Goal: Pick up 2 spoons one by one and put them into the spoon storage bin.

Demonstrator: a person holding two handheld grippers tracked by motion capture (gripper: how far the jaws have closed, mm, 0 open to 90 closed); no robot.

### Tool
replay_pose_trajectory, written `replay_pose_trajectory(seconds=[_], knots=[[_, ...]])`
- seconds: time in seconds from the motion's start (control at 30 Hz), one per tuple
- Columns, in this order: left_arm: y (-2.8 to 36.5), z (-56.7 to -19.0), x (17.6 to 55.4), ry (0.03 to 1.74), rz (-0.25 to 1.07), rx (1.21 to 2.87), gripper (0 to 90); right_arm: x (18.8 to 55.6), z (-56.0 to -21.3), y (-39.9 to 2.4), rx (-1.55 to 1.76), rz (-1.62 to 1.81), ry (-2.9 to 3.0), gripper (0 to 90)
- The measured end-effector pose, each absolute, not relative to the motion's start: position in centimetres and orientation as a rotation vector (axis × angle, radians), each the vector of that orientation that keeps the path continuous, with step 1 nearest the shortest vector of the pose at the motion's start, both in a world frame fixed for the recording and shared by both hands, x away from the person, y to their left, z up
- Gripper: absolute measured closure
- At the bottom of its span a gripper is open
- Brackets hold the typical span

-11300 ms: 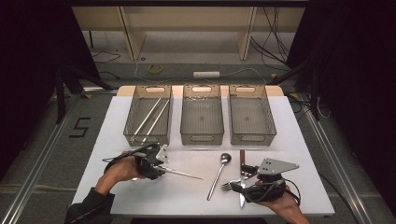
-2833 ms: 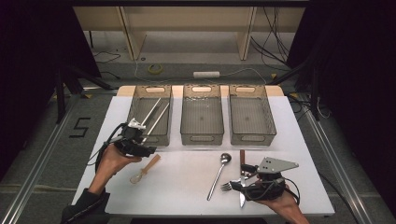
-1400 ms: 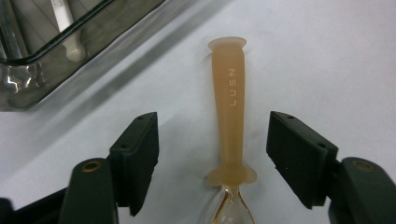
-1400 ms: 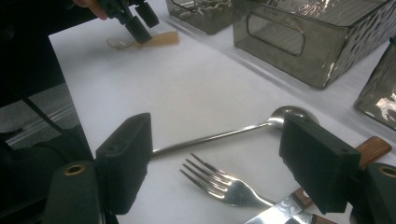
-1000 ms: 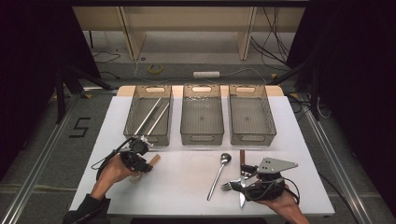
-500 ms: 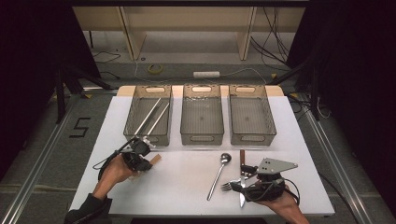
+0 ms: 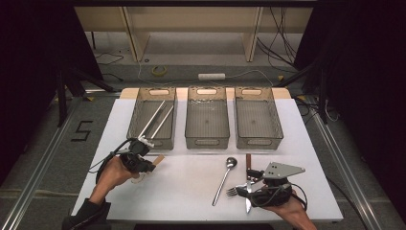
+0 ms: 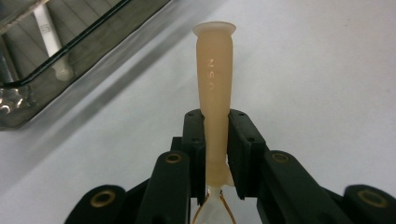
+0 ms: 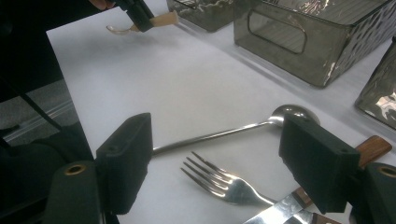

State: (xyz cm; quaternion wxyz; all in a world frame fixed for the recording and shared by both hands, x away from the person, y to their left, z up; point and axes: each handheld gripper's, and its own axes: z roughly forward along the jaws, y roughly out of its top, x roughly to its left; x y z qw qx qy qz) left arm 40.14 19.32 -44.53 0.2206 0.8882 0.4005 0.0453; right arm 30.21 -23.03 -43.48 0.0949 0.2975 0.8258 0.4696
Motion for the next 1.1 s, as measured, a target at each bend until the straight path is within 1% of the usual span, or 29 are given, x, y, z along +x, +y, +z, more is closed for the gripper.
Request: replay_pose_trajectory(seconds=[0.33, 0.63, 0.8, 1.1], knots=[[19.2, -43.4, 39.9, 1.079, 0.116, 2.392, 77.4, 30.2, -43.5, -23.0, 0.88, 1.393, 2.448, 26.8], [18.6, -42.4, 39.7, 1.049, 0.141, 2.25, 77.5, 30.2, -43.5, -23.0, 0.885, 1.393, 2.447, 26.8], [18.5, -42.1, 39.7, 1.044, 0.131, 2.197, 77.4, 30.2, -43.5, -23.0, 0.888, 1.391, 2.446, 26.8], [17.5, -41.6, 40.4, 1.008, 0.129, 2.192, 77.4, 30.3, -43.5, -22.9, 0.894, 1.391, 2.449, 26.8]])
